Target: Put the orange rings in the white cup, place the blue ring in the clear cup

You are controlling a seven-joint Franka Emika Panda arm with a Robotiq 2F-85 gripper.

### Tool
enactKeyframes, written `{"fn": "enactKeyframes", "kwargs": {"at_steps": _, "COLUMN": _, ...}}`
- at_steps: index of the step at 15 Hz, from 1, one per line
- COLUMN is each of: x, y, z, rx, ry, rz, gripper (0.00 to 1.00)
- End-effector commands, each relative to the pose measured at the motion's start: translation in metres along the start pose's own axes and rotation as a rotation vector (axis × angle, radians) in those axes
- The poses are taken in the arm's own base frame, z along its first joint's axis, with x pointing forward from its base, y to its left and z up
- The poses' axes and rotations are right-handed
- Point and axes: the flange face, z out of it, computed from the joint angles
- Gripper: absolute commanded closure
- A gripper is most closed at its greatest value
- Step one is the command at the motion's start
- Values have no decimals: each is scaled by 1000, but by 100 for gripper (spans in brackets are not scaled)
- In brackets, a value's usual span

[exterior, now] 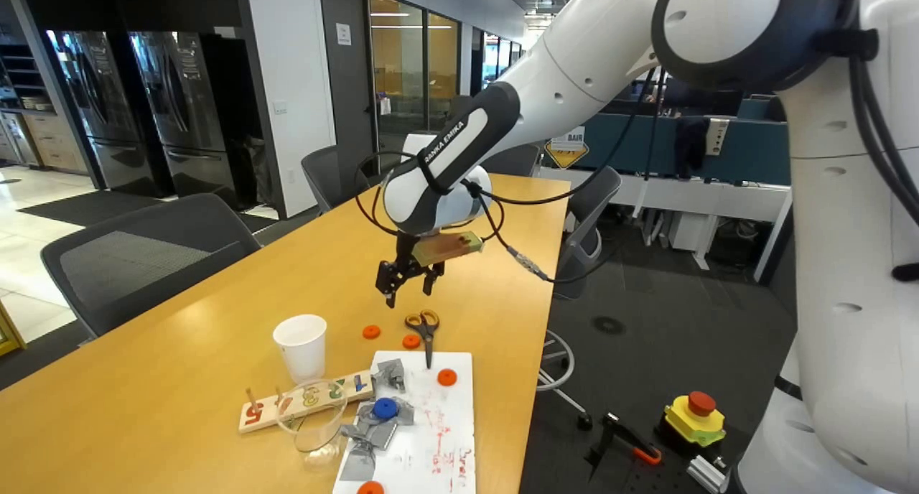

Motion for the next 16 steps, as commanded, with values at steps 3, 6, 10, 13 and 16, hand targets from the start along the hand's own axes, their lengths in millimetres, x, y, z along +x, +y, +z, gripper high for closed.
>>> {"fn": "enactKeyframes", "kwargs": {"at_steps": 3, "x": 50, "y": -6, "z": 31, "rx": -27, "ry": -37, "rz": -86, "gripper": 0}}
{"fn": "enactKeyframes", "kwargs": {"at_steps": 6, "x": 66, "y": -10, "z": 51, "rx": -10, "ry": -87, "rz": -102, "gripper": 0}}
{"fn": "enactKeyframes", "kwargs": {"at_steps": 10, "x": 80, "y": -12, "z": 71, "rx": -13, "ry": -125, "rz": -112, "gripper": 0}}
{"fn": "enactKeyframes", "kwargs": {"at_steps": 13, "x": 88, "y": -12, "z": 82, "rx": -13, "ry": -141, "rz": -114, "gripper": 0}}
{"fn": "enactKeyframes", "kwargs": {"at_steps": 16, "x": 96, "y": -14, "z": 90, "rx": -6, "ry": -149, "rz": -119, "gripper": 0}}
